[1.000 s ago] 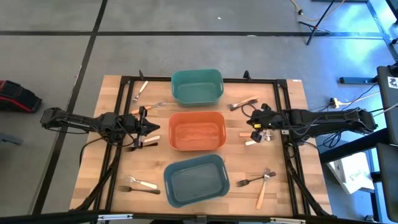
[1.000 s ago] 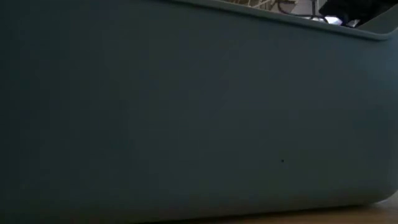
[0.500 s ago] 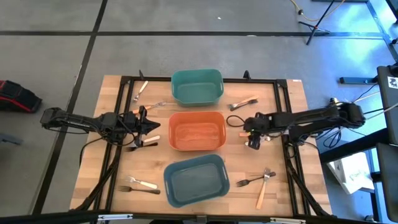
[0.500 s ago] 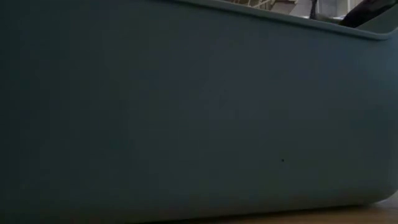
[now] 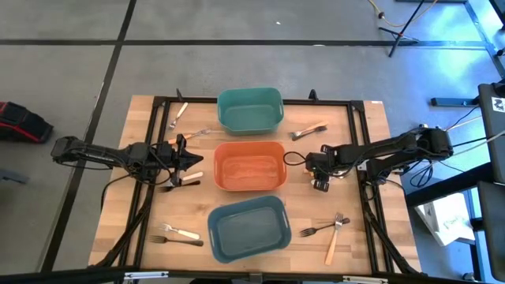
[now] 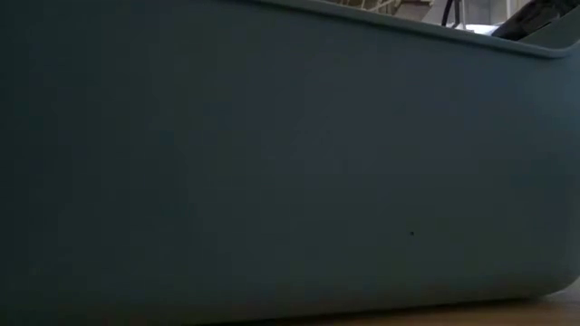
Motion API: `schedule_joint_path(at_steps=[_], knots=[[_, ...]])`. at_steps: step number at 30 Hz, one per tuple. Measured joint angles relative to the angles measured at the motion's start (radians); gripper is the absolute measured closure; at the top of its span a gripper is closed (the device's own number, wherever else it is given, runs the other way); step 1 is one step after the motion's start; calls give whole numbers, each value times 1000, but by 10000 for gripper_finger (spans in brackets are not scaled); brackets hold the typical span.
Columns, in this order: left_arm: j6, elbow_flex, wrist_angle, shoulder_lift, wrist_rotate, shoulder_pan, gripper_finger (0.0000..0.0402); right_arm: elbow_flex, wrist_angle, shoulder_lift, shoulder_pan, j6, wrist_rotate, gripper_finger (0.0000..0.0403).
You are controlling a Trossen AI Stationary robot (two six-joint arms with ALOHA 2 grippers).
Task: Sort silverware by color (type)
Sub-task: Put the orange fork into the green bin
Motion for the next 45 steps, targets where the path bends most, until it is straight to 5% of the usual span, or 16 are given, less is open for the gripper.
schedule_joint_path(at_steps=[15,27,45], knots=[[0,0,1,0,2,0,399,-1,26,1,-1,-53,4,374],[0,0,2,0,2,0,399,15,24,-79,-3,-78,118,370],[0,0,6,0,89,-1,399,352,132,-111,-7,-310,304,366]])
